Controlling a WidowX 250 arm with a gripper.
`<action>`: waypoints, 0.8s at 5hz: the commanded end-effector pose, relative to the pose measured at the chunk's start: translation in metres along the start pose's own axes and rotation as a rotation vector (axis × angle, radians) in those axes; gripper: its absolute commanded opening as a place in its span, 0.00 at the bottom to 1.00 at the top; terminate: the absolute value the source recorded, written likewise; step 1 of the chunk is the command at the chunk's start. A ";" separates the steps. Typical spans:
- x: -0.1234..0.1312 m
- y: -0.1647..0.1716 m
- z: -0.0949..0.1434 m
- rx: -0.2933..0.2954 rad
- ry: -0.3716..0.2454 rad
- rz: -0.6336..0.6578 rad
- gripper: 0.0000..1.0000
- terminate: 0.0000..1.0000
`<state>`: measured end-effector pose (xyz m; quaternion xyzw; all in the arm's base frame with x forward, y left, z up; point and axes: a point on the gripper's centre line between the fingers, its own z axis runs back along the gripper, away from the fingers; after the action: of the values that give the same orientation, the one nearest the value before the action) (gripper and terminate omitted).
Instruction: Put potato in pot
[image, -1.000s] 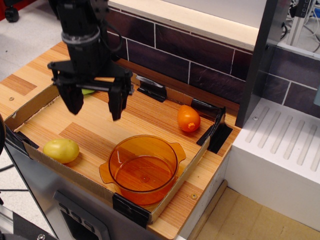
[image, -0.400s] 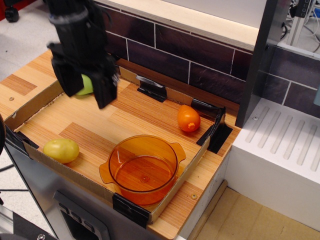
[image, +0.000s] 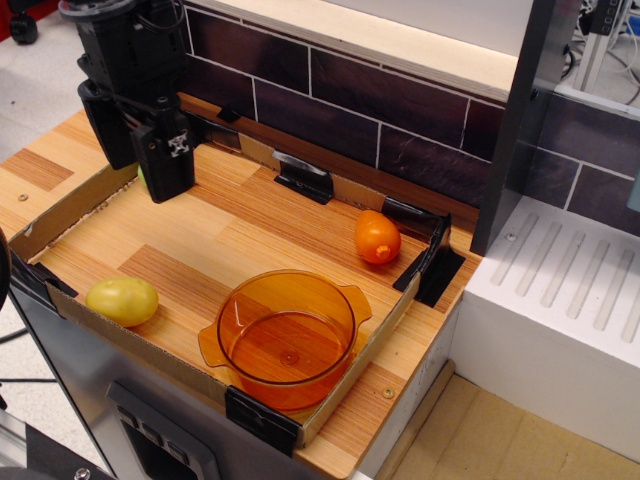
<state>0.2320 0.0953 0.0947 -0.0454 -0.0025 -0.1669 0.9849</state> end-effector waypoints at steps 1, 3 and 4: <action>0.005 0.008 -0.007 0.061 0.050 -0.152 1.00 0.00; -0.007 -0.002 -0.033 0.064 -0.026 -0.272 1.00 0.00; -0.009 0.000 -0.040 0.039 -0.007 -0.295 1.00 0.00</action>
<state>0.2174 0.0927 0.0492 -0.0344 -0.0071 -0.3092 0.9503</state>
